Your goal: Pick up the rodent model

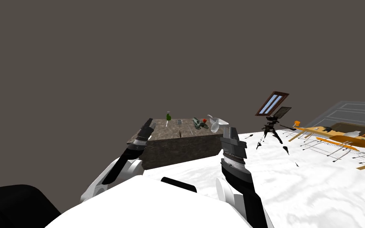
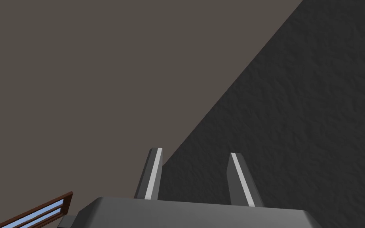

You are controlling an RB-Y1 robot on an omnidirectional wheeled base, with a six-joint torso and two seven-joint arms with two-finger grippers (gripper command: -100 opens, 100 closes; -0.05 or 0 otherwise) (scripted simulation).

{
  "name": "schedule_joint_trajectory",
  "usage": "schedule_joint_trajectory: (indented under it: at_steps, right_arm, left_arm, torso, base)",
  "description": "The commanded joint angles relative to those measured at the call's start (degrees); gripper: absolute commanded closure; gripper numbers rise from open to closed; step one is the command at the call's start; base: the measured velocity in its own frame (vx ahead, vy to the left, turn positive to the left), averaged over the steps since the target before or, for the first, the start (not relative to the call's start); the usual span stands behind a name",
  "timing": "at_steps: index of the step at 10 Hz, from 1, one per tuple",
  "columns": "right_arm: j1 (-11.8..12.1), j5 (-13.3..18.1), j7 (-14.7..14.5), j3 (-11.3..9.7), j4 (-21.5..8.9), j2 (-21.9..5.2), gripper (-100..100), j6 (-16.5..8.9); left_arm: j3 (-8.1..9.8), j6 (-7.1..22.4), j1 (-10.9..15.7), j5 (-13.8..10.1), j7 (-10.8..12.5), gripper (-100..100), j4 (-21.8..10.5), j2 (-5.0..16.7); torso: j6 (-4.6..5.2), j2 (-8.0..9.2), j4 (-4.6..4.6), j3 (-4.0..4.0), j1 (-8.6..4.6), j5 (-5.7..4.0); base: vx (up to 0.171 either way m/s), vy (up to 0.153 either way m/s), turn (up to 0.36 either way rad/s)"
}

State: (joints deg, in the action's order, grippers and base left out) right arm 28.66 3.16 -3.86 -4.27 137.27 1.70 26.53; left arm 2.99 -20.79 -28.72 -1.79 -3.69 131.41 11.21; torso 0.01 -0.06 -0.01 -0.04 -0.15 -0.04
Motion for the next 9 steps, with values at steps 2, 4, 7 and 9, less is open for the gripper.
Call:
schedule_joint_trajectory:
  at_steps: [2, 4, 7, 9]
  right_arm:
    - [0.0, 0.0, 0.0, 0.0, 0.0, 0.0, 0, 0.0]
    - [0.0, 0.0, 0.0, 0.0, 0.0, 0.0, 0, 0.0]
    - [0.0, 0.0, 0.0, 0.0, 0.0, 0.0, 0, 0.0]
    - [0.0, 0.0, 0.0, 0.0, 0.0, 0.0, 0, 0.0]
  left_arm:
    - [0.55, 4.2, -0.3, -2.1, -0.9, -100, 0.1, 2.2]
    - [0.97, 7.0, -0.3, -3.6, -1.5, -100, 0.0, 3.7]
    - [1.41, 10.7, -0.4, -5.1, -2.2, -100, -0.2, 5.2]
    - [1.88, 13.9, -0.5, -6.7, -2.8, -100, -0.3, 6.8]
  torso:
    - [-0.02, 0.01, 0.00, 0.00, 0.04, 0.01]
    - [-0.02, 0.02, 0.00, 0.01, 0.04, 0.01]
    - [-0.01, -0.01, 0.00, -0.01, -0.01, 0.00]
    - [0.00, -0.03, -0.01, -0.02, -0.02, 0.00]
  base:
    - [0.016, -0.028, -0.068]
    - [0.014, -0.036, -0.094]
    - [0.022, -0.038, -0.071]
    - [0.025, -0.042, -0.092]
